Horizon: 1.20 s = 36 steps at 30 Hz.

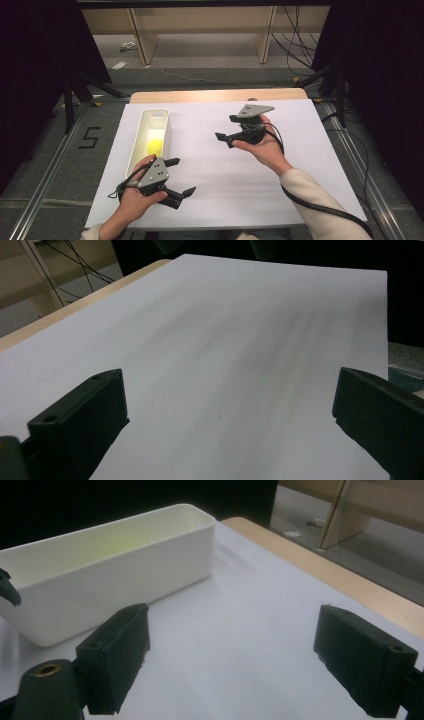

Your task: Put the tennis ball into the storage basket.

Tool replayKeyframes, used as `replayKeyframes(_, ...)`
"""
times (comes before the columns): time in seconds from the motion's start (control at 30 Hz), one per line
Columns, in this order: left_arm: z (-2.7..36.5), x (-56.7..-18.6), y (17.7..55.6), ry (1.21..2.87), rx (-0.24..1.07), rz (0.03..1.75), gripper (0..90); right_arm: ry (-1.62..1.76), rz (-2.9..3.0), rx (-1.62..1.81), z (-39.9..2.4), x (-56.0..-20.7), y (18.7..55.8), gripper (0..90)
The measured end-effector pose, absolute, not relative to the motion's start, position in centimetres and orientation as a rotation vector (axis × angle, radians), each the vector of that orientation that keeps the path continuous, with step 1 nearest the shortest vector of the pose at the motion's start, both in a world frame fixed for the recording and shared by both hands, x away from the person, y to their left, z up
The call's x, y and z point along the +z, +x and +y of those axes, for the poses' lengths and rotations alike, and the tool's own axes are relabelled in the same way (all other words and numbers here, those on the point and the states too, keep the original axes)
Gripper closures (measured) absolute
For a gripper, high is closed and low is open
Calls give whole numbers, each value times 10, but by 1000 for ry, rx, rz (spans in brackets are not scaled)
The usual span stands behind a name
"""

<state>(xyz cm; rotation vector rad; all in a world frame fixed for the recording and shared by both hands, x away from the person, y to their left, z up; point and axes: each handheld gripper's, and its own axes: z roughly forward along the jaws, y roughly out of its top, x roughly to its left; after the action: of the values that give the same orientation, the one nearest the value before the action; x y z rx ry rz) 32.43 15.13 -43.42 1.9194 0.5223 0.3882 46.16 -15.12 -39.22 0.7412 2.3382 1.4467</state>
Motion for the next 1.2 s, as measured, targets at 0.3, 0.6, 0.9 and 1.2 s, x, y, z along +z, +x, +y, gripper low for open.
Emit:
replayKeyframes(0.3, 151, -434, 325, 1921, 399, 526, 6, 829, 2275, 1429, -198, -397, 445, 154)
replayKeyframes(0.6, 152, -435, 325, 1922, 401, 529, 6, 897, 2228, 1417, -232, -401, 431, 153)
replayKeyframes(0.9, 152, -435, 325, 1923, 402, 532, 5, 947, 2200, 1408, -255, -408, 414, 153)
replayKeyframes(1.2, 152, -435, 325, 1923, 403, 536, 5, 971, 2192, 1393, -271, -413, 402, 153)
